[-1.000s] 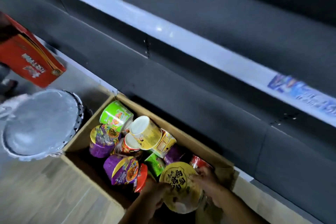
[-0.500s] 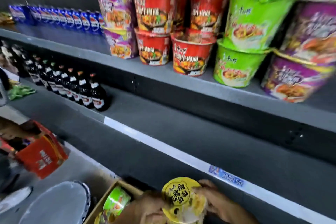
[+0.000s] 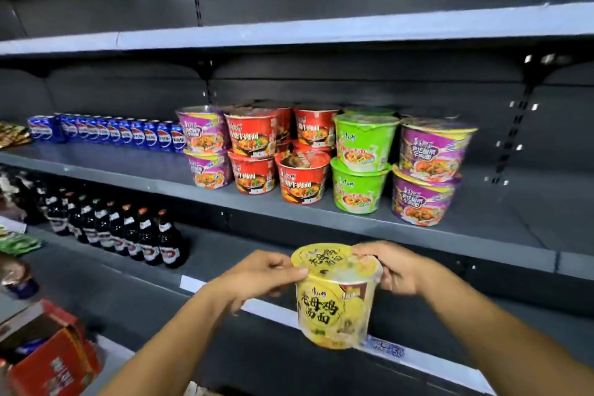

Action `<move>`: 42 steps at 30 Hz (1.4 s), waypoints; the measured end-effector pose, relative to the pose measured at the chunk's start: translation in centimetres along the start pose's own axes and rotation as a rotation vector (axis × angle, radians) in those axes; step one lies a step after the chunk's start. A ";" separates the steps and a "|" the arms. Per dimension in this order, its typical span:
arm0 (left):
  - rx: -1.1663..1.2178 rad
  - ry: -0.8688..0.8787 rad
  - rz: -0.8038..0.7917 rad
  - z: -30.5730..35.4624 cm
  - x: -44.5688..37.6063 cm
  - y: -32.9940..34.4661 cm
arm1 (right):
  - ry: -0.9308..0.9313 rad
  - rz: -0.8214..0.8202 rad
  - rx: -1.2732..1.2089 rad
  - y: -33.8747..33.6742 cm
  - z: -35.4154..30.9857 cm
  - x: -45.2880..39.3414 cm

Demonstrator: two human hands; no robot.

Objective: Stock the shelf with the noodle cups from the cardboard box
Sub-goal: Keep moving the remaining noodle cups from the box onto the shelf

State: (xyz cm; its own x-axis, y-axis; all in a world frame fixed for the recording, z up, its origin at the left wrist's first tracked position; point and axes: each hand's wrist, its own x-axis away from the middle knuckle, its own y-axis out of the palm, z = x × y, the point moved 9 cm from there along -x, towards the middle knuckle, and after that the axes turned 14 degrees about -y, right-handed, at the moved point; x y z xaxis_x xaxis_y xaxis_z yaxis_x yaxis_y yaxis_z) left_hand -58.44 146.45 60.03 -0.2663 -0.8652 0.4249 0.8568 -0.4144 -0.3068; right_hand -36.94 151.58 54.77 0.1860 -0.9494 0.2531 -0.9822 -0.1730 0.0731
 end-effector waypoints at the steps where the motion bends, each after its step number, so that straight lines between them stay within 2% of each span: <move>1: -0.010 0.039 0.044 1.3 0.5 -0.4 | 0.001 0.017 -0.004 -0.4 -1.4 0.4; 4: 0.053 0.147 0.128 4.6 1.6 -0.8 | -0.040 0.026 -0.005 -0.1 -6.0 2.5; 8: 0.300 0.228 0.016 8.4 2.6 1.2 | -0.132 0.008 0.059 0.7 -10.7 5.1; 12: 0.435 0.274 -0.058 11.7 3.9 3.2 | -0.181 -0.015 0.083 0.7 -13.5 6.9; 17: 0.428 0.284 -0.065 14.8 4.2 4.8 | -0.183 -0.030 -0.012 -0.8 -15.6 9.2; 22: 0.400 0.297 -0.095 17.5 3.7 6.9 | -0.211 0.029 -0.091 -4.5 -16.4 9.6; 33: 0.385 0.296 -0.166 21.6 0.6 11.9 | -0.262 0.179 0.086 -12.8 -18.2 10.0; 37: 0.411 0.251 -0.121 22.5 -1.8 13.3 | -0.293 0.173 0.113 -15.0 -18.5 9.8; 42: 0.411 0.197 -0.113 23.7 -5.1 16.0 | -0.305 0.266 0.118 -18.7 -18.8 10.1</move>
State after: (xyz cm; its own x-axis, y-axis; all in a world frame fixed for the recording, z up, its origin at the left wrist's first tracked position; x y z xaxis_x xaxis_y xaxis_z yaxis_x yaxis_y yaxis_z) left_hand -32.91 150.91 73.19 -0.4125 -0.8746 0.2547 0.9109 -0.3971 0.1116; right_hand -16.18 150.11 74.08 -0.0735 -0.9960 -0.0505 -0.9944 0.0770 -0.0720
